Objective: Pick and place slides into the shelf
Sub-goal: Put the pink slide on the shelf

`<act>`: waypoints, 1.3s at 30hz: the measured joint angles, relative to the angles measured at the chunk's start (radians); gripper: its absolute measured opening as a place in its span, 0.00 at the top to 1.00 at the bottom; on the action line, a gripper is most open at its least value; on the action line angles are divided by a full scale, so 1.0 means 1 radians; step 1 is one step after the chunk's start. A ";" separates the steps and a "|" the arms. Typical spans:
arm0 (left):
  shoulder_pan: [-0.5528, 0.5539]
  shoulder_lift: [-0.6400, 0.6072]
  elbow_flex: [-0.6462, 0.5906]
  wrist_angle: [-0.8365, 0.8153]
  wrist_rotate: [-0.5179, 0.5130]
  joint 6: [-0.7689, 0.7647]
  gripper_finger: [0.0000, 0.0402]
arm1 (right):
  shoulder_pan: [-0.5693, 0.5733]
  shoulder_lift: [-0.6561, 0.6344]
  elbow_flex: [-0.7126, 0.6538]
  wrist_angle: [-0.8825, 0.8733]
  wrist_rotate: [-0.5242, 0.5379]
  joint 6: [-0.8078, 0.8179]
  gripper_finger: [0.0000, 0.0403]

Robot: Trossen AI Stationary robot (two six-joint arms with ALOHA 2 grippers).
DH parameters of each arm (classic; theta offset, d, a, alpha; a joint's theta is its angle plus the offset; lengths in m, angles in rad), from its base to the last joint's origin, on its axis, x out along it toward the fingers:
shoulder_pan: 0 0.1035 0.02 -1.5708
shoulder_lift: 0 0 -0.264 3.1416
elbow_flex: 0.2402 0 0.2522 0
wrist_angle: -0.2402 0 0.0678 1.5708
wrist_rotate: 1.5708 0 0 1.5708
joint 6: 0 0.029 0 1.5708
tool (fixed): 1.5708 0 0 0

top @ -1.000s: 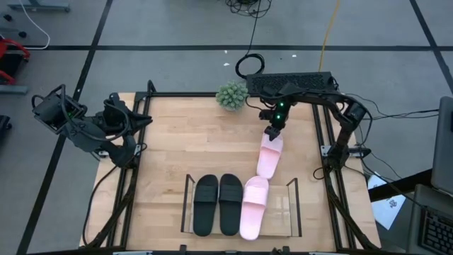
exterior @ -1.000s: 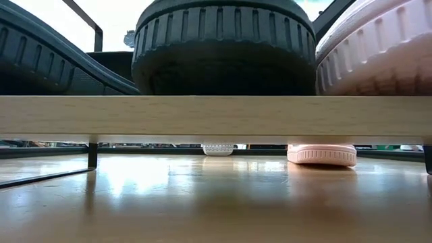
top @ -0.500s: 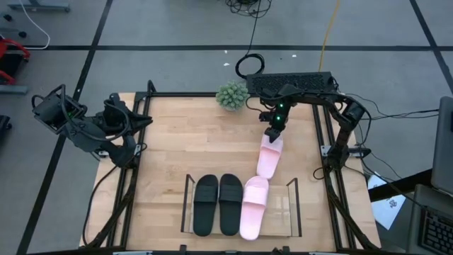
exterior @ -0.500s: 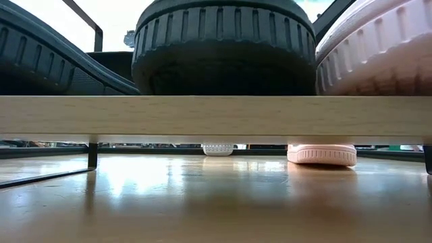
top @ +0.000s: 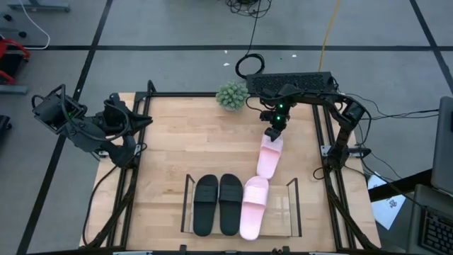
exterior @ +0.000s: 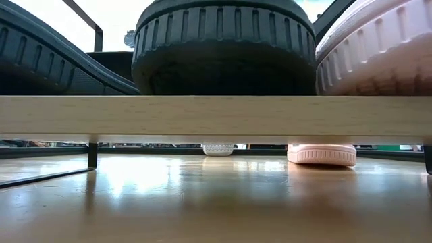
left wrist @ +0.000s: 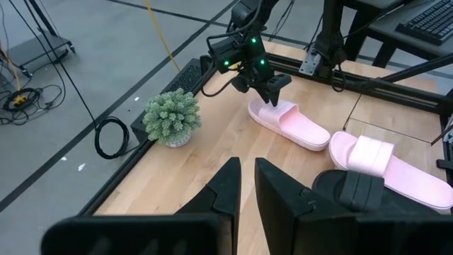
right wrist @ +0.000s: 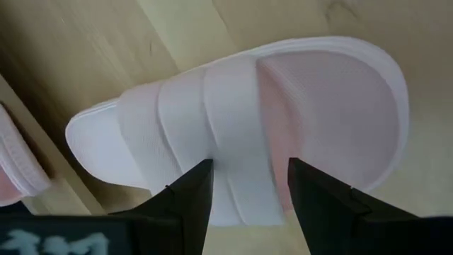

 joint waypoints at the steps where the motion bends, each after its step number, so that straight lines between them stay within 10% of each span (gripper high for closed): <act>1: 0.000 0.000 0.000 0.000 0.000 0.000 0.88 | 0.003 0.000 0.000 0.000 -0.007 -0.002 0.57; 39: 0.000 0.000 0.000 0.000 0.000 0.006 0.88 | 0.007 0.000 -0.135 0.062 -0.288 -0.023 0.57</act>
